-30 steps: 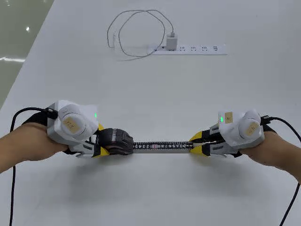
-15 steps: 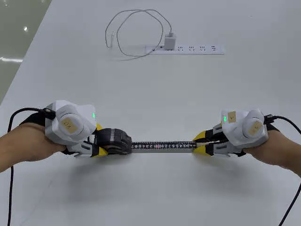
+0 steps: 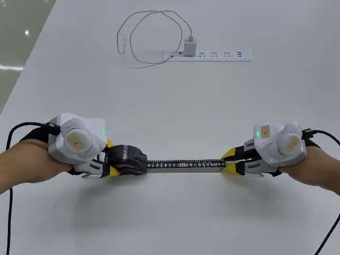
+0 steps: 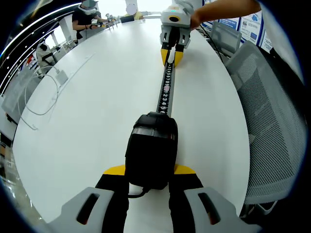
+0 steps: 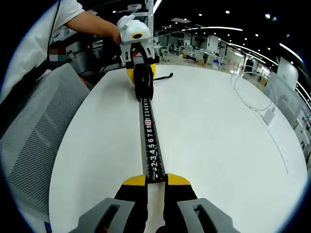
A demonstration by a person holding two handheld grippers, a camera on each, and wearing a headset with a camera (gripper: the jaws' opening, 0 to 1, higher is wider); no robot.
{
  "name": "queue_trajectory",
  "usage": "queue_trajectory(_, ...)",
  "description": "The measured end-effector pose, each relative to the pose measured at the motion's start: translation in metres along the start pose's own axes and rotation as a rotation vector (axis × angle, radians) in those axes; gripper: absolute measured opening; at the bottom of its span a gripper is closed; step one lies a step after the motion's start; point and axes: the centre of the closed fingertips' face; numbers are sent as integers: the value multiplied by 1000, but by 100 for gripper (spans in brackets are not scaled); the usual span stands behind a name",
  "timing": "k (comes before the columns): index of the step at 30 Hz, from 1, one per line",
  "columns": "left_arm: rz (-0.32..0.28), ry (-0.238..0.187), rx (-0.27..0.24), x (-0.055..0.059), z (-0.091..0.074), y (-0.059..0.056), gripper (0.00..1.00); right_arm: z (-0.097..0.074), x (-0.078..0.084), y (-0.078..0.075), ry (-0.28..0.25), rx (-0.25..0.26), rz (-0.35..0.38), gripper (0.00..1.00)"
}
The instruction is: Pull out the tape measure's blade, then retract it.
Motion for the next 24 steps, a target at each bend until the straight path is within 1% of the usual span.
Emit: queue_trajectory(24,1,1,1,0,1,1,26,-13,12,-3,27,7,4,7)
Point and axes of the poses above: the centre of the closed fingertips' face, and the gripper's own axes: z roughly forward along the fingers, y roughly to its left, x roughly out of its underside, and after that the axes turned 4 degrees about x, right-handed
